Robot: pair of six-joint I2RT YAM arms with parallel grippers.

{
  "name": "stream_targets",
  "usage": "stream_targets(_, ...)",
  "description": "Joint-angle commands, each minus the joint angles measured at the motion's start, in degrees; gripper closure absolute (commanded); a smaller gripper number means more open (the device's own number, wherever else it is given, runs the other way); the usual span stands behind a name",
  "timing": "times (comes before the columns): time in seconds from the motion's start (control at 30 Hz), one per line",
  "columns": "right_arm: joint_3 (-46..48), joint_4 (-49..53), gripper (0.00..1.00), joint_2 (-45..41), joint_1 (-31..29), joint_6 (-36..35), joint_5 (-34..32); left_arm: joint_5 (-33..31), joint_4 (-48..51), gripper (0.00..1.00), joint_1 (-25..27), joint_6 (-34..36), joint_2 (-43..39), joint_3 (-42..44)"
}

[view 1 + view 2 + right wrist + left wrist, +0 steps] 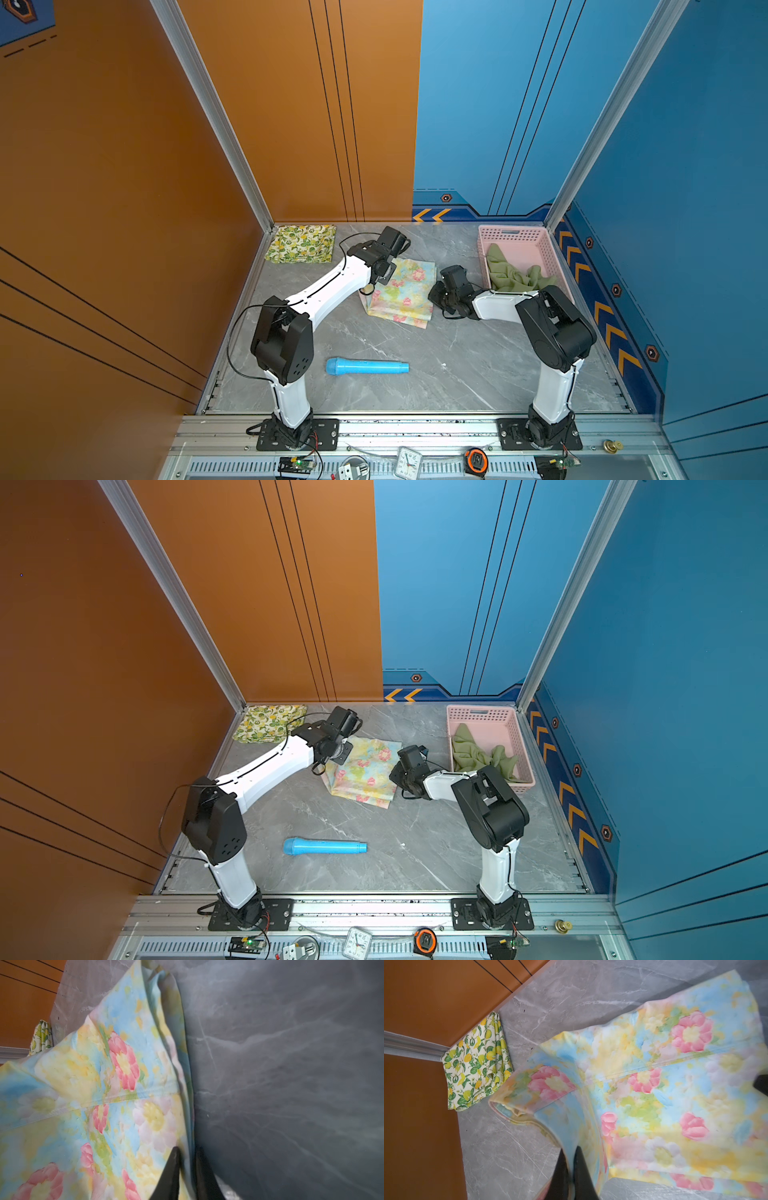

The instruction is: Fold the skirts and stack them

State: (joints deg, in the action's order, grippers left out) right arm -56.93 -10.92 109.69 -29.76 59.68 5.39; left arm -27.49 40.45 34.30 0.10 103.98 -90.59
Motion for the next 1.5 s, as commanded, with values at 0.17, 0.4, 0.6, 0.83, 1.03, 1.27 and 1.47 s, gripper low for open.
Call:
stream_targets(0.17, -0.45, -3.67, 0.89, 4.71, -1.82, 4.1, 1.46, 1.65, 0.73, 1.0, 5.97, 0.86, 3.73, -3.59)
stream_targets(0.4, -2.05, -5.48, 0.88, 7.07, -2.95, 5.17, 1.86, 6.11, 0.71, 1.0, 10.15, -1.97, 6.89, -5.21)
stream_targets(0.6, -0.2, -7.18, 0.69, 6.77, -2.25, 5.53, 2.21, 10.84, 0.71, 0.87, 10.8, -4.9, 8.58, -6.21)
stream_targets(0.83, 1.62, -8.87, 0.59, 6.17, -1.44, 6.1, 2.87, 19.34, 0.27, 0.15, 8.07, -8.21, 6.57, -10.57)
stream_targets(1.03, 2.17, -8.97, 0.59, 5.72, -0.96, 5.87, 2.9, 23.1, -2.04, 0.15, 6.42, -9.98, 2.37, -8.91)
stream_targets(1.27, 2.38, -7.33, 0.56, 4.78, -0.48, 3.06, 2.73, 24.75, -3.88, 0.19, -1.05, -11.62, -4.66, 1.32)
stream_targets(1.47, 1.97, -5.24, 0.51, 3.28, -0.65, -2.19, 1.05, 31.38, -6.55, 0.17, -9.73, -20.57, -8.22, 9.89)
